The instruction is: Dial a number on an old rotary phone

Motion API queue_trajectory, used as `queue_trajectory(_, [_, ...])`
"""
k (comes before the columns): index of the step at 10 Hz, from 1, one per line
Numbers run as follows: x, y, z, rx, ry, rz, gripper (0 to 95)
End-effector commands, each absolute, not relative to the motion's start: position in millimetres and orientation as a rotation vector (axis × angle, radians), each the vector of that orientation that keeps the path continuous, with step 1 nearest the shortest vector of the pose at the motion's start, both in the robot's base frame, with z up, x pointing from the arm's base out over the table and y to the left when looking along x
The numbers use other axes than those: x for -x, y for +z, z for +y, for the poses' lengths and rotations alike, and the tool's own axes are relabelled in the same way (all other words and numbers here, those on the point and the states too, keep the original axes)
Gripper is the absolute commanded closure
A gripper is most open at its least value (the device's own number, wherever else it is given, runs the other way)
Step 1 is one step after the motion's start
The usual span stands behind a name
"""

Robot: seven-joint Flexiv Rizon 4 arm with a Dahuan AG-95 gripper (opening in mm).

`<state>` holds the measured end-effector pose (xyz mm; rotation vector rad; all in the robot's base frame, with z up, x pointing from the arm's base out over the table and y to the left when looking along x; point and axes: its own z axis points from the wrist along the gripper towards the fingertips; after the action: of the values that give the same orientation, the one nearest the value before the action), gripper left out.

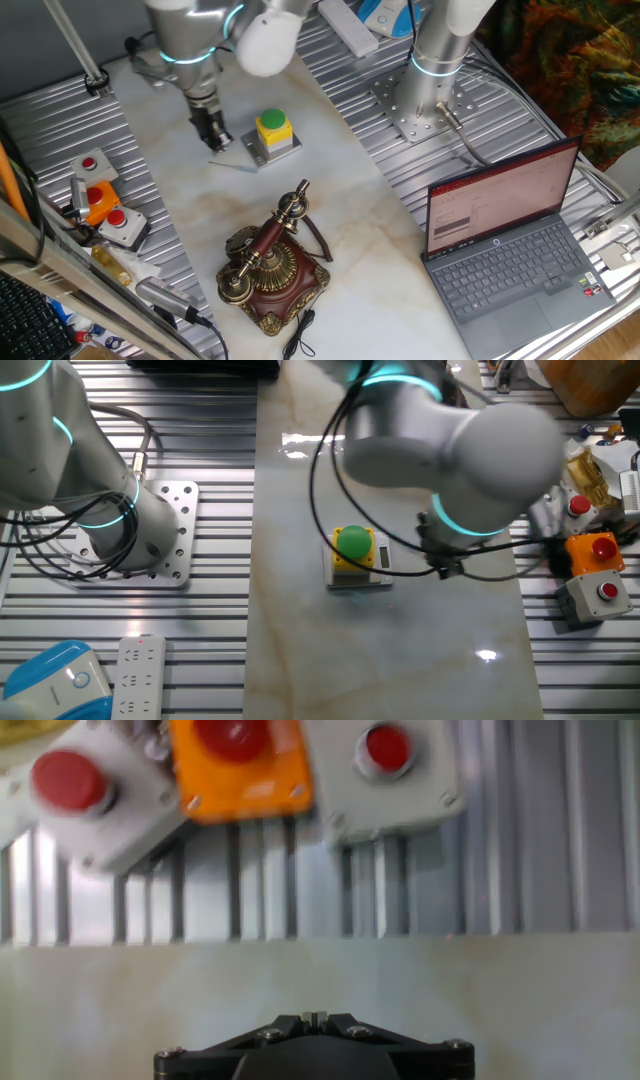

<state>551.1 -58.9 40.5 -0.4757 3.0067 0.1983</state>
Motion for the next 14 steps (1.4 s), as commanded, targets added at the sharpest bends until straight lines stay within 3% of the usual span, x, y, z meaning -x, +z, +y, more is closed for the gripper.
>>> queue_trajectory(1, [-539.7,39.9,-54.4,0.502,0.231,2.998,95.0])
queue_trajectory(14, [-539.7,39.9,-54.5,0.260,0.044,3.076,95.0])
